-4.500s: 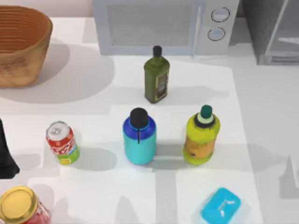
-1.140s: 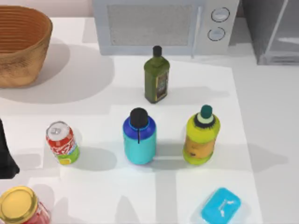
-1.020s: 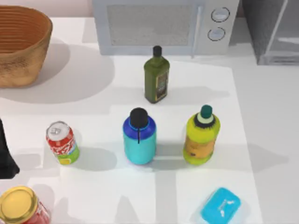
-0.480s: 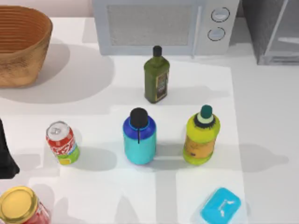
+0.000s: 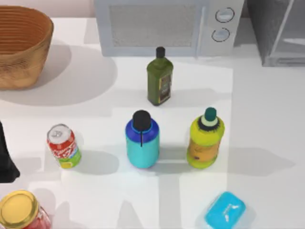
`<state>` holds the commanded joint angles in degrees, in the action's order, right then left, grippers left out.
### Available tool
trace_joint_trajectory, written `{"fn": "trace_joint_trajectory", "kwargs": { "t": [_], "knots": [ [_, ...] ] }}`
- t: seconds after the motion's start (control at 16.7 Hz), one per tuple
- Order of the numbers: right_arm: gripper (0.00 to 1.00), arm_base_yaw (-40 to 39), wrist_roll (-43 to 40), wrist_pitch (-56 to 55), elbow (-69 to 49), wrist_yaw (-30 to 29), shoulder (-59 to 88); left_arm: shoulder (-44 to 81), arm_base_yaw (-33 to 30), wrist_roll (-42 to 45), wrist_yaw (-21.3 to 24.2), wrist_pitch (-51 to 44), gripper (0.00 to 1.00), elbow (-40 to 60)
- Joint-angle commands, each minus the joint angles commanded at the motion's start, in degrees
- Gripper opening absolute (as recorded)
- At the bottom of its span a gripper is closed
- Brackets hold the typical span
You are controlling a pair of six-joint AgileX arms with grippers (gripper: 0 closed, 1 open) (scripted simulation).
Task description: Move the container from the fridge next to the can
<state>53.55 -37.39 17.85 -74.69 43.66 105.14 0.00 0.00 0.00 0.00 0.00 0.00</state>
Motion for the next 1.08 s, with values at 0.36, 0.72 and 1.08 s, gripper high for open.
{"fn": "trace_joint_trajectory", "kwargs": {
  "t": [0.36,0.72,1.08],
  "knots": [
    [1.0,0.3,0.2,-0.5,0.4,-0.1,-0.3,0.0,0.0,0.0,0.0,0.0,1.0,0.0],
    [1.0,-12.4,9.5,-6.1,4.1,-10.4,-3.0,0.0,0.0,0.0,0.0,0.0,1.0,0.0],
    [1.0,-39.1,26.0,-15.3,12.2,-29.6,-8.3,0.0,0.0,0.0,0.0,0.0,1.0,0.0]
  ]
}}
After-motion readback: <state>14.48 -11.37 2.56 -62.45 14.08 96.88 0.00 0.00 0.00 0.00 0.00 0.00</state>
